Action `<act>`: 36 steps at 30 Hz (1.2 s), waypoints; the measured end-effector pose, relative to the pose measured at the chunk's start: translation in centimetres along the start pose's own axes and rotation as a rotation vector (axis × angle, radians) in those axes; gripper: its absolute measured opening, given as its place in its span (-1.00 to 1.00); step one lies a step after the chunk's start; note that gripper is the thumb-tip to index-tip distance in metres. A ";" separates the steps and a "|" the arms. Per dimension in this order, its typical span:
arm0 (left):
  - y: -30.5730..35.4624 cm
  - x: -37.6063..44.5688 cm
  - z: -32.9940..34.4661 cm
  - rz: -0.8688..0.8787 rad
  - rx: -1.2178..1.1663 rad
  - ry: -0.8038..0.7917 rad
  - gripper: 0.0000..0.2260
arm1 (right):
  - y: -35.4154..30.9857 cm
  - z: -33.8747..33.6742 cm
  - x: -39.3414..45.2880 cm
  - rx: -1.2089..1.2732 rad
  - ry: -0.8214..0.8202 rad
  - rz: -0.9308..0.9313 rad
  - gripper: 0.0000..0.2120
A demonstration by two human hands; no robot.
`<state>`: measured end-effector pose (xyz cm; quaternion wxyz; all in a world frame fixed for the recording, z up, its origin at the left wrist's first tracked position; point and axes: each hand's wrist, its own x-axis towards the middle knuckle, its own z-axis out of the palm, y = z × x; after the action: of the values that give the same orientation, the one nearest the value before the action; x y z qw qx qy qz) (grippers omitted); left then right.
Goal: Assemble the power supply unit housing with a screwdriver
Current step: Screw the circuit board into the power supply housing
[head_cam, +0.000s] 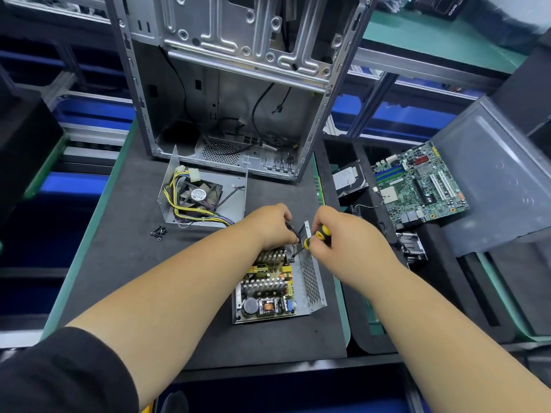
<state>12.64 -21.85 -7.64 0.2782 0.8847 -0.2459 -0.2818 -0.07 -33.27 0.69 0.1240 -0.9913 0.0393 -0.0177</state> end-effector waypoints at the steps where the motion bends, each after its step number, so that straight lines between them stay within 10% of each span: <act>1: 0.1 0.0 0.0 0.015 0.015 -0.003 -0.61 | 0.0 0.0 0.0 -0.001 0.002 -0.001 -0.87; 36: 0.5 -0.2 -0.1 0.031 0.096 -0.020 -0.72 | -0.4 -0.2 0.3 0.000 -0.032 0.020 -0.89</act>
<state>12.44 -22.06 -7.23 0.2374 0.8903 -0.2758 -0.2739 0.26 -32.98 1.02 0.1247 -0.9911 0.0472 -0.0007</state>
